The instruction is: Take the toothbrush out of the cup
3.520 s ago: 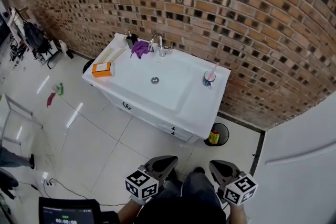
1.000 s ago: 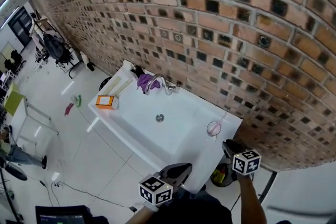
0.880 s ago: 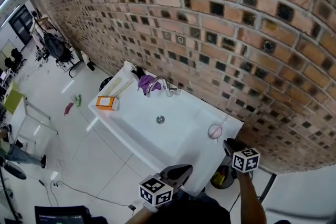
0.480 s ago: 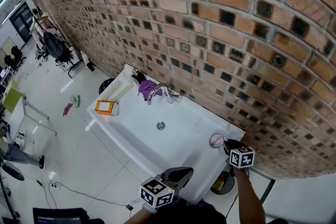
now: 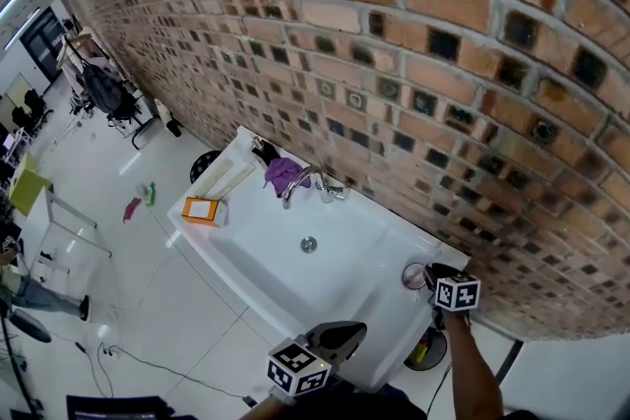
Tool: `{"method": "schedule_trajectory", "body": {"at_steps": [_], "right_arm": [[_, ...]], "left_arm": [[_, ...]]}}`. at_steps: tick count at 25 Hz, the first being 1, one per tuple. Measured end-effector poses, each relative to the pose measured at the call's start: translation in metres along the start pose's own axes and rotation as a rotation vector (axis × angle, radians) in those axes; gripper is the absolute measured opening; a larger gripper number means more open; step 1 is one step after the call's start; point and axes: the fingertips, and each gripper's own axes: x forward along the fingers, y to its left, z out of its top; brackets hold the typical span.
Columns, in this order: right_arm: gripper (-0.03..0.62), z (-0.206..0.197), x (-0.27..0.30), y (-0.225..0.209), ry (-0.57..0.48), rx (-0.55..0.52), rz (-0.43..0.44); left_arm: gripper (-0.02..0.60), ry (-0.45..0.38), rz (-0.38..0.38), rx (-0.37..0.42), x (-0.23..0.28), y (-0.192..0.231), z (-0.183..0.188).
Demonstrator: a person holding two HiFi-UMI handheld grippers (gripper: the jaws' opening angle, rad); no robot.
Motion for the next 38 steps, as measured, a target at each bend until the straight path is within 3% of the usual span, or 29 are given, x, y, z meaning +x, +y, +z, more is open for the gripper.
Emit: {"method": "schedule_trajectory", "body": {"at_steps": [7, 26, 38], "right_arm": [[0.069, -0.001, 0.018, -0.004, 0.004, 0.034, 0.040], [0.071, 0.006, 0.026, 0.010, 0.000, 0.000, 0.075], [0.012, 0.008, 0.019, 0.020, -0.042, 0.017, 0.127]], "left_arm": [[-0.002, 0.001, 0.031, -0.022, -0.003, 0.017, 0.001], [-0.002, 0.006, 0.046, -0.041, -0.004, 0.028, 0.000], [-0.002, 0.001, 0.050, -0.037, -0.009, 0.023, -0.002]]}}
